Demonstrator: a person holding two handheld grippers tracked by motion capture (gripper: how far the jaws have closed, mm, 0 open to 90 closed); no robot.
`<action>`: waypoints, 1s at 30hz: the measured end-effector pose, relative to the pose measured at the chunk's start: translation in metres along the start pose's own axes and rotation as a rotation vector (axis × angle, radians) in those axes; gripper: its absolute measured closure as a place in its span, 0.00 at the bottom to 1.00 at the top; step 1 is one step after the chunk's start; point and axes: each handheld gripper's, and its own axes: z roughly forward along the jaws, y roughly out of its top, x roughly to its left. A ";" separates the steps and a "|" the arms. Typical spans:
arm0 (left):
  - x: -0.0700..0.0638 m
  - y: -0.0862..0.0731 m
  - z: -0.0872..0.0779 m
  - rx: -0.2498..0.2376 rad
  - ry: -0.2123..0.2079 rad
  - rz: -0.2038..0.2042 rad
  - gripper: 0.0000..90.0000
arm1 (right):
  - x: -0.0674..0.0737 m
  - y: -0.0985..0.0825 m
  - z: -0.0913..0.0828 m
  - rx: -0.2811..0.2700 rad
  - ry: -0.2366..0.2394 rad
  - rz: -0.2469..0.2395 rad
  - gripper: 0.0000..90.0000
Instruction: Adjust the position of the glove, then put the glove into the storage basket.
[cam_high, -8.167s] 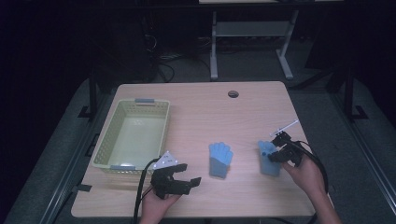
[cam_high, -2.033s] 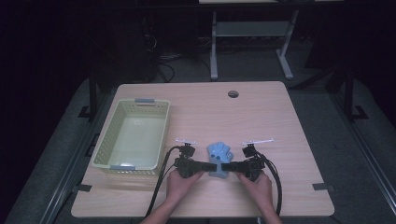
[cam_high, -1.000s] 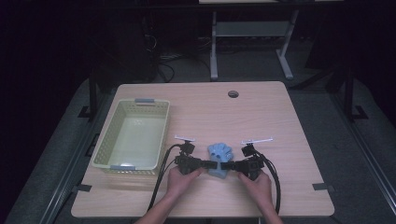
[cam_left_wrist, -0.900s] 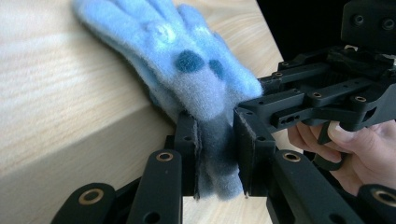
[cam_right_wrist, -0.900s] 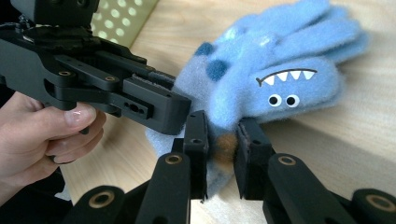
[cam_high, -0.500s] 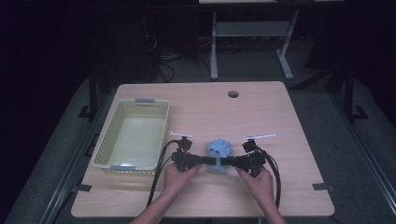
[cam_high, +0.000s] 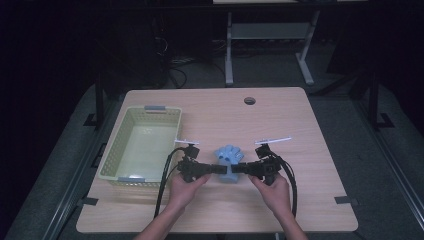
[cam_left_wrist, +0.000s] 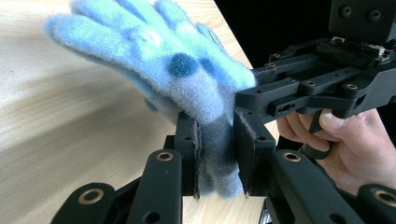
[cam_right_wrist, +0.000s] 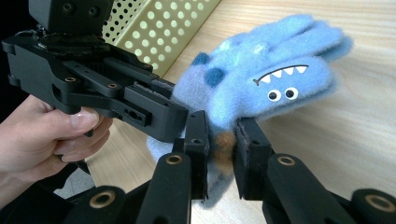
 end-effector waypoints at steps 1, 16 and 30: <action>0.000 0.000 -0.002 -0.005 -0.005 -0.004 0.80 | 0.003 0.002 0.001 0.000 -0.003 -0.014 0.86; -0.004 0.002 -0.019 -0.017 0.009 0.007 0.80 | 0.012 0.010 0.006 -0.005 0.032 -0.017 0.86; 0.000 0.011 -0.038 -0.027 0.009 0.003 0.80 | 0.023 0.027 0.013 0.005 0.039 -0.043 0.85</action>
